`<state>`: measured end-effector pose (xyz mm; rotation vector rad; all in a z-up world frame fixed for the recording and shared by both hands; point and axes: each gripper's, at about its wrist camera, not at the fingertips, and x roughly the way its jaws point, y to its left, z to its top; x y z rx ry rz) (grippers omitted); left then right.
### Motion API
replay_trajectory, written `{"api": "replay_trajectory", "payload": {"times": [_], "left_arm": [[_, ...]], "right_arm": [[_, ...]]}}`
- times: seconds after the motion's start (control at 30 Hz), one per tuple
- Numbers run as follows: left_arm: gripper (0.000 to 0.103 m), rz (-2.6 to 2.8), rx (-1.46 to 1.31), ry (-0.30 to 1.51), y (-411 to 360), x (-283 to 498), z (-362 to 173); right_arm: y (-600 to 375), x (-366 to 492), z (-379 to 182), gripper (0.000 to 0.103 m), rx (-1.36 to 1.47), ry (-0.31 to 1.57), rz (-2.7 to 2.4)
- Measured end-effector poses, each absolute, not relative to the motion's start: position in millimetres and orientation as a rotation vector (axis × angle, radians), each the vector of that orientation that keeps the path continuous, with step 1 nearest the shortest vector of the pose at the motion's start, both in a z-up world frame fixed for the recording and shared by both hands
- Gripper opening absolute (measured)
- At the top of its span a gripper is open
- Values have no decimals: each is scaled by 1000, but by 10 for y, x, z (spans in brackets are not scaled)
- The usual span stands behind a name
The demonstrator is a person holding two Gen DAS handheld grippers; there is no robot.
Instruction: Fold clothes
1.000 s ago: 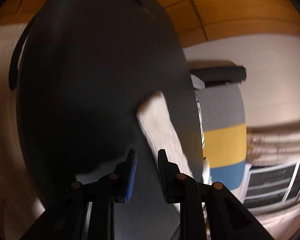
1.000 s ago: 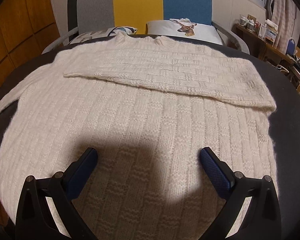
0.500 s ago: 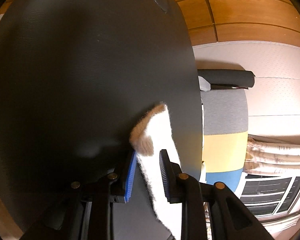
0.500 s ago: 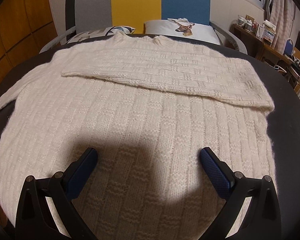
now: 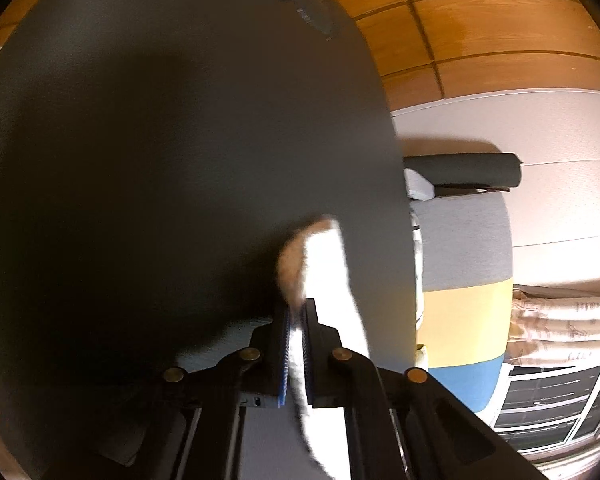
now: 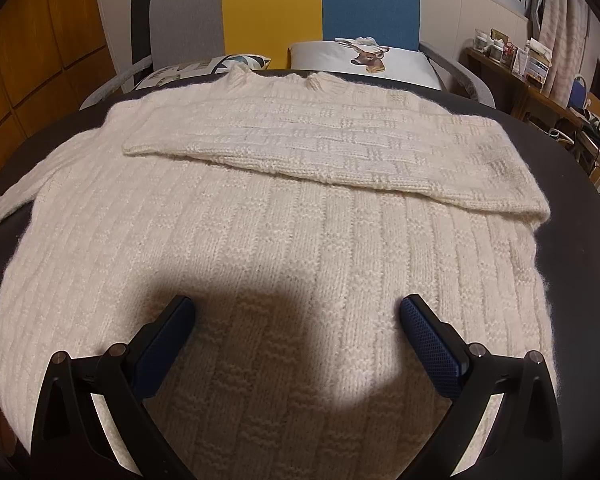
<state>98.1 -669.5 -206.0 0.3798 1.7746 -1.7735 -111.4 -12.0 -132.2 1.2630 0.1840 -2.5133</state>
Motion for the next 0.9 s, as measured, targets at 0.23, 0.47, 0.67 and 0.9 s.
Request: {"api": "replay_trajectory", "payload": {"times": [0.23,0.47,0.67,0.9], "left_arm": [[4,-2022,371,1776,-6298,404,-1518],[4,-2257,465,1777,-5529,-663,-993],[4,-2442,654,1729,-4581,-1691,-752],[4,-2601,1002,1636,-3154,-2140,-811]], "right_arm": [[-106,-1111,-1317,103,1259,182,-2512],[-86,-1109,-1311,103,1251,163,-2508],[-46,-1109,-1302,103,1239,125,-2499],[210,-1129,-1258,103,1178,-107,-2446]]}}
